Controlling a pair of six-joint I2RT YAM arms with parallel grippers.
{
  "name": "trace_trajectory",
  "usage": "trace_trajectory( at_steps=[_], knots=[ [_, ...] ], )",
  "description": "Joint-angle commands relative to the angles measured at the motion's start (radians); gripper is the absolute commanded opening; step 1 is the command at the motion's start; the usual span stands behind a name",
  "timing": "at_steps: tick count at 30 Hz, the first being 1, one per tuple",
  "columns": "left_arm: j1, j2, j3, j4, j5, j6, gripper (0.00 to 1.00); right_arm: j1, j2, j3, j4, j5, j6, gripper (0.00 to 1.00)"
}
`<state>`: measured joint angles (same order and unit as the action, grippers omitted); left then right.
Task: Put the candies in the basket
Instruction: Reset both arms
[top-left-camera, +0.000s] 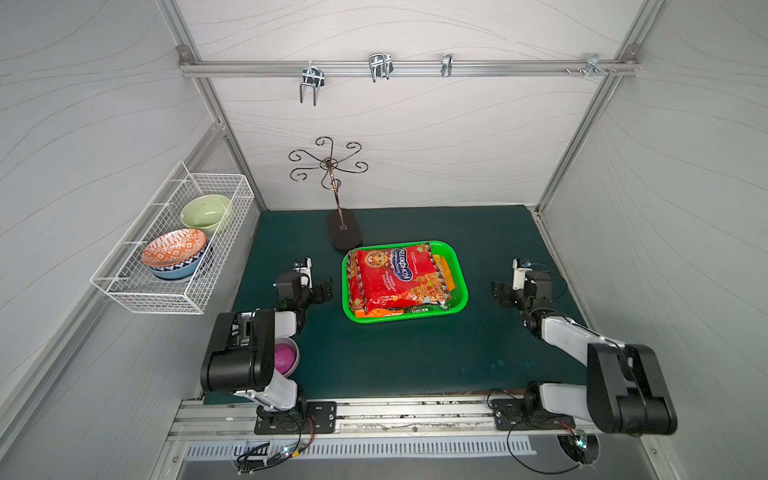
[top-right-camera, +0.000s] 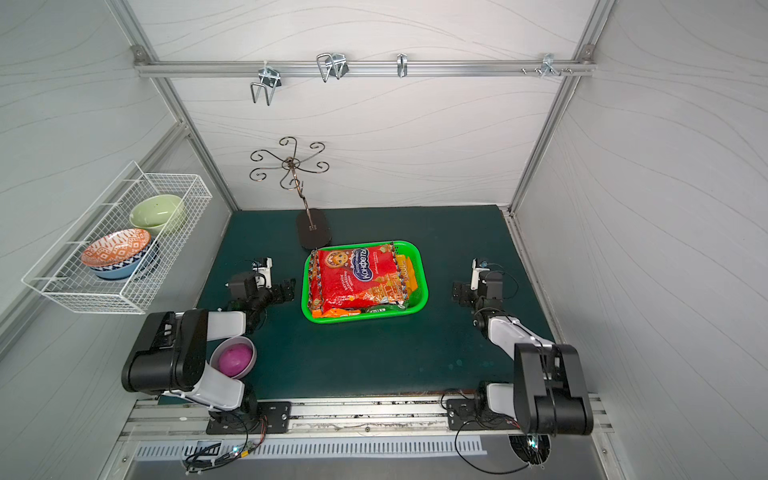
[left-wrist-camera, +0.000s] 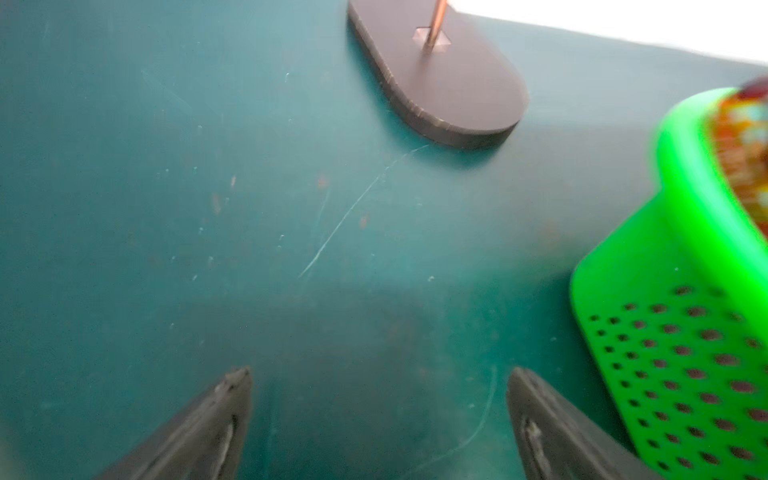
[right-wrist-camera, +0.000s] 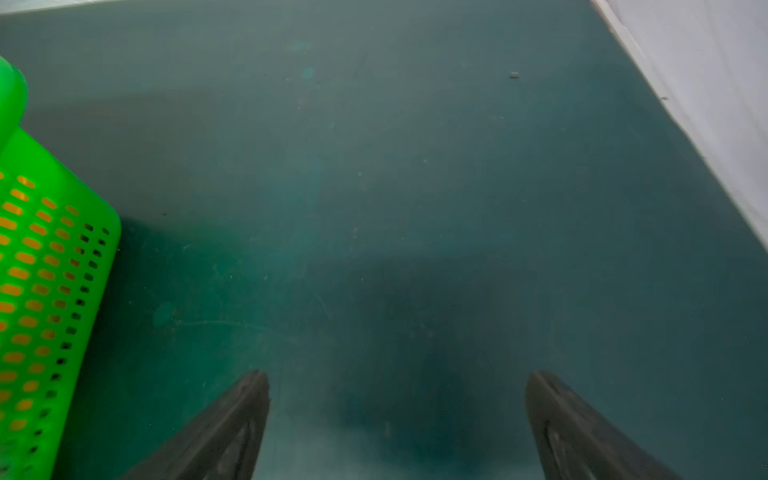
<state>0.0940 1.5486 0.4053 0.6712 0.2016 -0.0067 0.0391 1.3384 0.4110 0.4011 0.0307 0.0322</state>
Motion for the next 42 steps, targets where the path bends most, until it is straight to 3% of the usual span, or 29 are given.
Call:
trace_trajectory(
  at_steps=[1, 5, 6, 9, 15, 38, 42],
  knots=[
    [-0.014, 0.000, 0.016, 0.148, -0.047, 0.002, 1.00, -0.014, 0.101, 0.015, 0.328, -0.133, -0.007, 0.99],
    [-0.014, 0.007, 0.010, 0.178, -0.054, 0.001, 1.00, -0.005, 0.255, 0.009, 0.475, -0.133, -0.012, 0.99],
    [-0.014, 0.014, 0.007, 0.195, -0.055, 0.000, 0.99, 0.003, 0.224, 0.025, 0.387, -0.123, -0.026, 0.99],
    [-0.016, 0.014, 0.005, 0.200, -0.056, 0.001, 1.00, 0.046, 0.232, 0.031, 0.387, -0.098, -0.079, 0.99],
    [-0.016, 0.004, 0.006, 0.180, -0.056, 0.002, 1.00, 0.049, 0.232, 0.049, 0.354, -0.063, -0.061, 0.99],
    [-0.017, 0.002, 0.005, 0.181, -0.059, 0.002, 1.00, 0.033, 0.232, 0.050, 0.355, -0.098, -0.053, 0.99],
    [-0.040, 0.005, 0.013, 0.167, -0.108, 0.011, 1.00, 0.031, 0.234, 0.051, 0.355, -0.101, -0.054, 0.99]
  ],
)
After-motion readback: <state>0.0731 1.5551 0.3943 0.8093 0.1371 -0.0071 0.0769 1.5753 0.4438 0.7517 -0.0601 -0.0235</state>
